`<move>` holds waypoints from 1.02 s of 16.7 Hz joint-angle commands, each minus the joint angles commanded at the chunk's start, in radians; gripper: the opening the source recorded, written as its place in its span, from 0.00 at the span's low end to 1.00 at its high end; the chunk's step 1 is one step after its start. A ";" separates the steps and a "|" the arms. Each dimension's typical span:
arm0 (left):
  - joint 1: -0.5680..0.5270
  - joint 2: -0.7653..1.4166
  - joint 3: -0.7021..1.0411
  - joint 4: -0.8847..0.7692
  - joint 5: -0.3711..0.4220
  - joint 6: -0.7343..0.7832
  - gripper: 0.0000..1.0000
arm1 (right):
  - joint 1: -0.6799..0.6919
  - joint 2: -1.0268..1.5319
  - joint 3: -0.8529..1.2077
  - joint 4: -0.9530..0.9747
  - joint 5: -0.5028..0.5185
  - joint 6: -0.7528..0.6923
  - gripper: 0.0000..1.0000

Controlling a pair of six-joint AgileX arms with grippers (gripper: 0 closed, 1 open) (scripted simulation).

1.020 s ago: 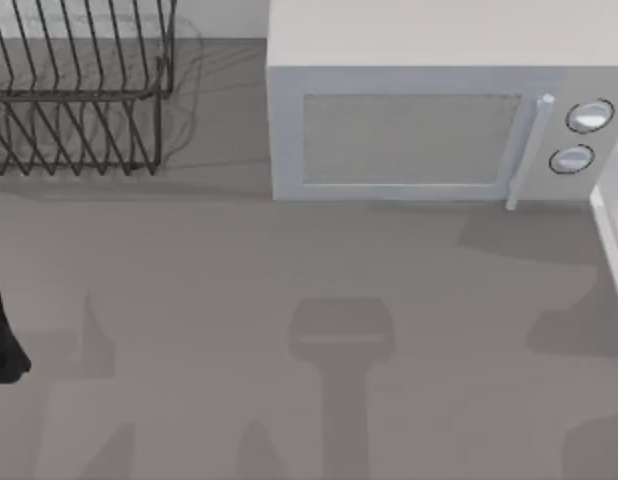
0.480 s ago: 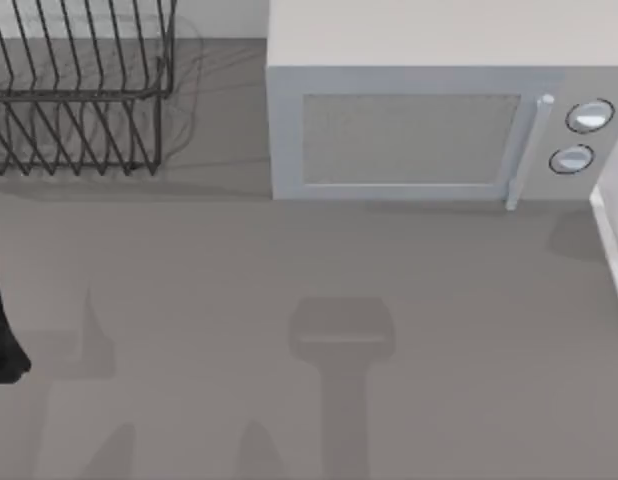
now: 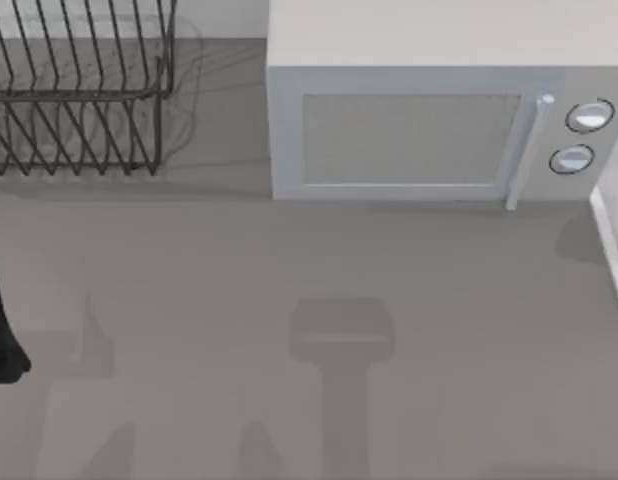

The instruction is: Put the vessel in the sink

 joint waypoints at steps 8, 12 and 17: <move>0.000 0.000 0.000 0.000 0.000 0.000 1.00 | 0.000 0.000 0.000 0.000 0.000 0.000 0.68; 0.000 0.000 0.000 0.000 0.000 0.000 1.00 | 0.000 0.000 0.000 0.000 0.000 0.000 0.98; 0.000 0.000 0.000 0.000 0.000 0.000 1.00 | 0.000 0.000 0.000 0.000 0.000 0.000 1.00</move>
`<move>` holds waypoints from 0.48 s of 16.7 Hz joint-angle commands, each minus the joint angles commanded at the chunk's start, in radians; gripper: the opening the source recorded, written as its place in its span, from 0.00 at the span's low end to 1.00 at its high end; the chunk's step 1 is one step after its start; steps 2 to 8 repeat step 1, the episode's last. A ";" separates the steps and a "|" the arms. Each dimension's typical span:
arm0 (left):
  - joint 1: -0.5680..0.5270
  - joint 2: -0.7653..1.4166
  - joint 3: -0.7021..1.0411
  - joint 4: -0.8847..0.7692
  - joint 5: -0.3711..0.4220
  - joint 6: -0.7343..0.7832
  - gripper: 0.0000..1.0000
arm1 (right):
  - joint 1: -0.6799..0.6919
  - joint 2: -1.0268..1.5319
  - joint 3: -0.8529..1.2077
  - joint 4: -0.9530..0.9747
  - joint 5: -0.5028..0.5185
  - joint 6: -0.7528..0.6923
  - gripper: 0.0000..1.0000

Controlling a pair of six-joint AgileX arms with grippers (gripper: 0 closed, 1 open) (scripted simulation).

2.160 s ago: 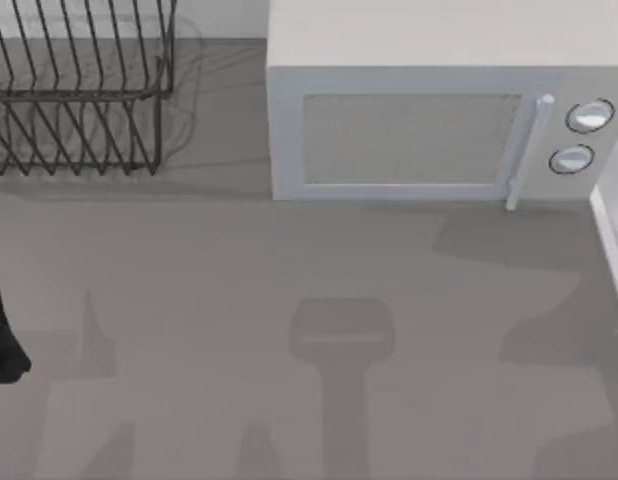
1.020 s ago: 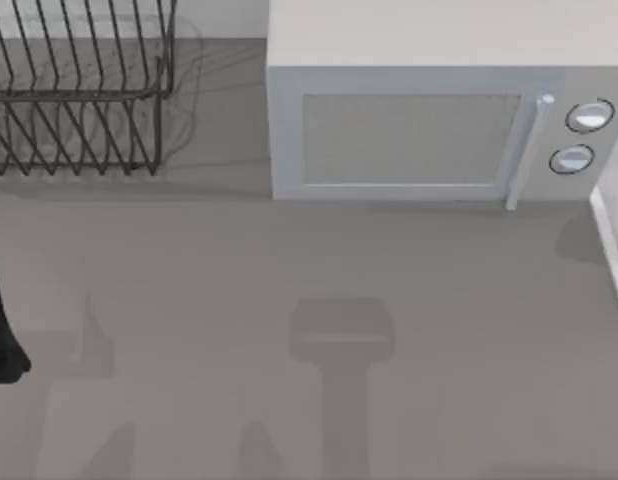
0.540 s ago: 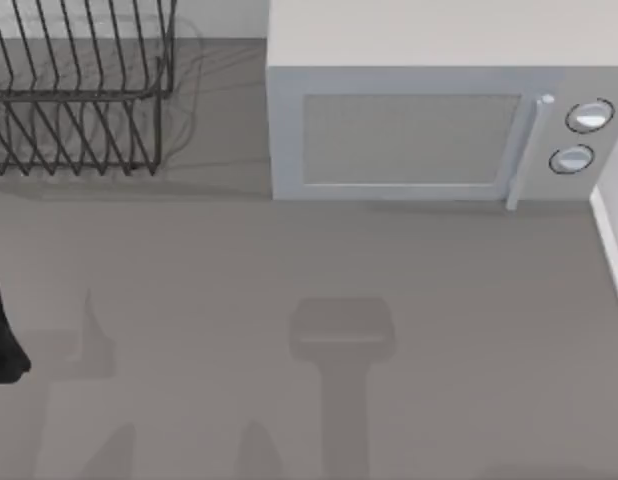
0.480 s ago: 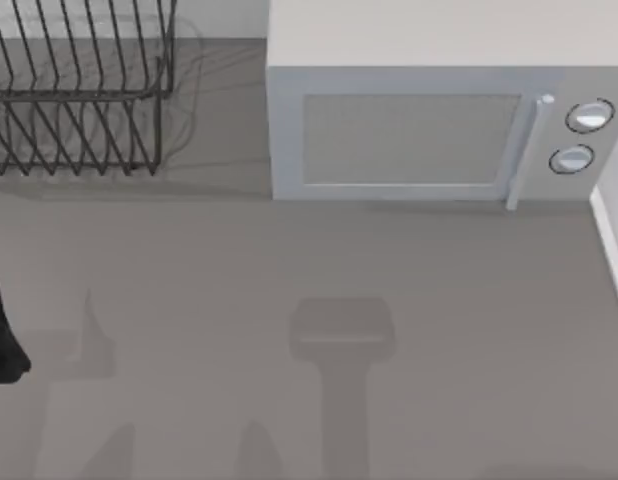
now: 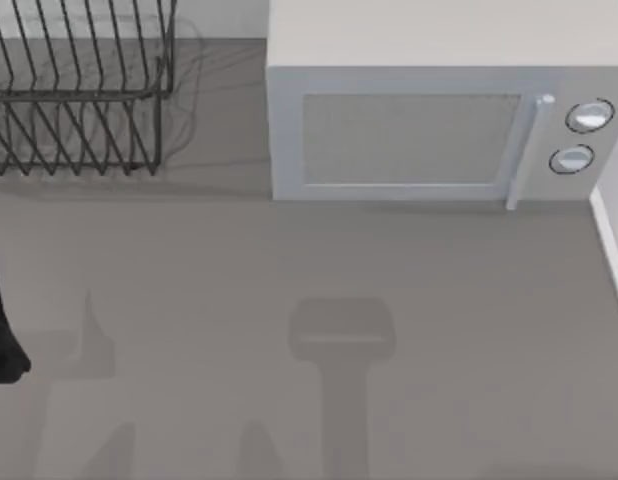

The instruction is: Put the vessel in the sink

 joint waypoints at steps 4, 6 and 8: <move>0.000 0.000 0.000 0.000 0.000 0.000 1.00 | 0.000 0.000 0.000 0.000 0.000 0.000 1.00; 0.000 0.000 0.000 0.000 0.000 0.000 1.00 | 0.000 0.000 0.000 0.000 0.000 0.000 1.00; 0.000 0.000 0.000 0.000 0.000 0.000 1.00 | 0.000 0.000 0.000 0.000 0.000 0.000 1.00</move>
